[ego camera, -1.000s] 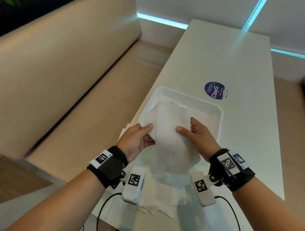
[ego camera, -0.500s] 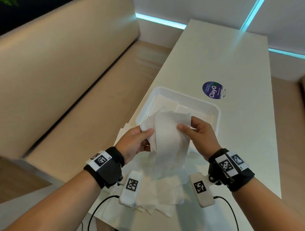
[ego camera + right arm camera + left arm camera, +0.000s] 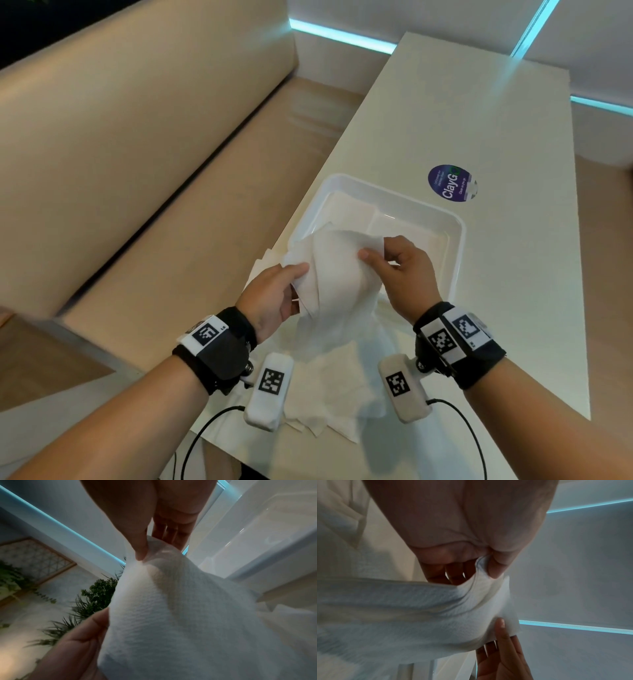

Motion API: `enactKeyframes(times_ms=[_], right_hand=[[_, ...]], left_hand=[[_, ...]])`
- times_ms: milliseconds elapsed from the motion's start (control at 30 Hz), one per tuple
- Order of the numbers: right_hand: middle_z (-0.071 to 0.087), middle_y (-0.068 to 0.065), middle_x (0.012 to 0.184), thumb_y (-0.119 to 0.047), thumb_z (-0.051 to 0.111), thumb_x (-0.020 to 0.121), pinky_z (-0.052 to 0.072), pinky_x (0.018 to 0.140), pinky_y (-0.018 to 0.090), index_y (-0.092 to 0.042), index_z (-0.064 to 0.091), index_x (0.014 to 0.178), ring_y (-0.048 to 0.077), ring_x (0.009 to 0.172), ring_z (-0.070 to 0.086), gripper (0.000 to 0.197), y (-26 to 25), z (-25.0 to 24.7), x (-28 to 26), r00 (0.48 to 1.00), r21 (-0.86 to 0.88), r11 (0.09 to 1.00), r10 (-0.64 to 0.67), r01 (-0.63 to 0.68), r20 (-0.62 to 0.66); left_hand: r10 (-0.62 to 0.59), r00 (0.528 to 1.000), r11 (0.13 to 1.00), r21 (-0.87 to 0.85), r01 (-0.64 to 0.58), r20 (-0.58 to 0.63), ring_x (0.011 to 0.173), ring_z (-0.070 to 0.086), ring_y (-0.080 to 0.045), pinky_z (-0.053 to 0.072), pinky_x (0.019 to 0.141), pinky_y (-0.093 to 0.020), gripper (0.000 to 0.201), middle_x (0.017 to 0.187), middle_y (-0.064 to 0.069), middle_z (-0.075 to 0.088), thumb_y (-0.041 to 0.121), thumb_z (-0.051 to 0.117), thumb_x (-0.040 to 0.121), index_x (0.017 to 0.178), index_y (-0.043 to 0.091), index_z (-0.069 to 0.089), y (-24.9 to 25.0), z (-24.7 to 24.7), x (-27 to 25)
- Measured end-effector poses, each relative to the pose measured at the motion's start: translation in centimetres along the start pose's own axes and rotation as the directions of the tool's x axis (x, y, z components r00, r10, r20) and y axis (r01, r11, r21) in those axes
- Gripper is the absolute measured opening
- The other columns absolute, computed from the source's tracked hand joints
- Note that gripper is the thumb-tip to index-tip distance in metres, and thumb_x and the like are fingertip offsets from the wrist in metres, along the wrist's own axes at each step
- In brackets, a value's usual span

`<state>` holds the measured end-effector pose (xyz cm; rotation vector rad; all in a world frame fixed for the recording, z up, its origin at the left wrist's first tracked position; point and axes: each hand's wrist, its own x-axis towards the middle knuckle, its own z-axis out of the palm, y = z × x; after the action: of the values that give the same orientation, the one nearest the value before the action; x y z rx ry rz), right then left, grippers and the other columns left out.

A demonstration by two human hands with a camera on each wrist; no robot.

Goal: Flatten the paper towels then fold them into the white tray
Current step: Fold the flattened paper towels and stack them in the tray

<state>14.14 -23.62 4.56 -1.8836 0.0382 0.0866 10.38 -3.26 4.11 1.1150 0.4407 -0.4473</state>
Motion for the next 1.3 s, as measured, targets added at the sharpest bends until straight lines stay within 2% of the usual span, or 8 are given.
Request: enactKeyframes(times_ms=[133,300,433,567,733,933,1100,1300], right_hand=[[0.070,0.004,0.087,-0.015,0.068,0.086,0.052,0.077,0.030,-0.015,0.072,0.089,0.020,0.085,0.065,0.004,-1.3,-0.8,-0.2,0.997,0.094,0.994,-0.065,0.062,0.028],[0.071,0.007,0.078,-0.006,0.072,0.080,0.052,0.068,0.022,-0.005,0.072,0.083,0.014,0.073,0.066,0.003,-3.6,-1.5,-0.3,0.940,0.110,0.991,-0.106,0.074,0.325],[0.065,0.015,0.079,-0.016,0.078,0.076,0.047,0.069,0.026,-0.011,0.069,0.077,0.023,0.071,0.059,0.010,-3.5,-0.3,0.4,0.962,-0.020,0.993,-0.110,0.119,0.250],[0.068,-0.001,0.087,-0.020,0.081,0.073,0.052,0.076,0.026,-0.016,0.068,0.077,0.012,0.083,0.065,0.014,-3.5,0.4,1.0,0.982,-0.032,0.997,-0.068,0.075,0.174],[0.072,-0.003,0.086,-0.021,0.081,0.073,0.053,0.082,0.032,-0.013,0.069,0.081,0.016,0.084,0.066,0.017,-3.5,0.5,1.0,0.981,-0.035,0.999,-0.027,0.034,0.192],[0.070,0.020,0.087,-0.018,0.082,0.071,0.054,0.082,0.046,-0.002,0.062,0.083,0.037,0.084,0.067,0.028,-3.4,0.4,1.3,0.966,0.098,0.990,0.080,-0.106,0.244],[0.065,0.010,0.087,-0.011,0.078,0.076,0.053,0.073,0.038,-0.006,0.059,0.085,0.030,0.078,0.065,0.022,-3.4,0.3,1.2,0.948,0.162,0.970,0.129,-0.182,0.291],[0.068,0.007,0.086,-0.010,0.078,0.076,0.052,0.069,0.036,-0.013,0.054,0.105,0.026,0.079,0.067,0.038,-3.0,0.5,1.3,0.939,0.270,0.921,0.206,-0.281,0.274]], left_hand=[[0.004,0.999,1.000,-0.011,-0.004,-0.051,0.088,0.067,-0.025,0.054,0.076,-0.039,0.037,0.105,-0.012,0.070,0.016,0.051,0.097,0.128,-0.005,0.052,0.0,-0.6,0.0],[0.034,0.998,0.993,0.110,-0.039,0.049,0.090,0.062,-0.027,0.053,0.078,-0.039,0.027,0.103,-0.013,0.067,0.019,0.042,0.101,0.111,0.010,0.066,0.2,-0.3,-0.5],[0.037,0.993,0.983,0.173,-0.056,0.115,0.094,0.066,-0.026,0.054,0.086,-0.047,0.029,0.109,-0.013,0.070,0.025,0.041,0.101,0.117,0.014,0.062,0.4,0.3,-0.7],[0.043,0.989,0.979,0.189,-0.069,0.141,0.093,0.067,-0.024,0.054,0.087,-0.044,0.030,0.107,-0.010,0.071,0.026,0.040,0.102,0.120,0.013,0.061,0.6,0.3,-0.7],[0.060,0.988,0.980,0.179,-0.086,0.142,0.100,0.065,-0.027,0.052,0.090,-0.046,0.030,0.114,-0.012,0.069,0.026,0.040,0.102,0.121,0.016,0.060,0.5,0.2,-0.6],[0.069,0.989,0.984,0.157,-0.090,0.133,0.099,0.066,-0.023,0.056,0.082,-0.039,0.030,0.116,-0.009,0.069,0.024,0.040,0.102,0.125,0.016,0.058,0.1,0.4,-0.4],[0.079,0.989,0.987,0.131,-0.095,0.127,0.090,0.065,-0.024,0.054,0.072,-0.037,0.033,0.110,-0.009,0.070,0.026,0.040,0.102,0.125,0.014,0.059,0.2,0.6,-0.3],[0.032,0.992,0.996,0.082,-0.043,0.124,0.112,0.058,-0.036,0.043,0.099,-0.055,0.038,0.126,-0.015,0.063,0.033,0.037,0.102,0.130,0.016,0.056,0.1,0.7,-0.2]])
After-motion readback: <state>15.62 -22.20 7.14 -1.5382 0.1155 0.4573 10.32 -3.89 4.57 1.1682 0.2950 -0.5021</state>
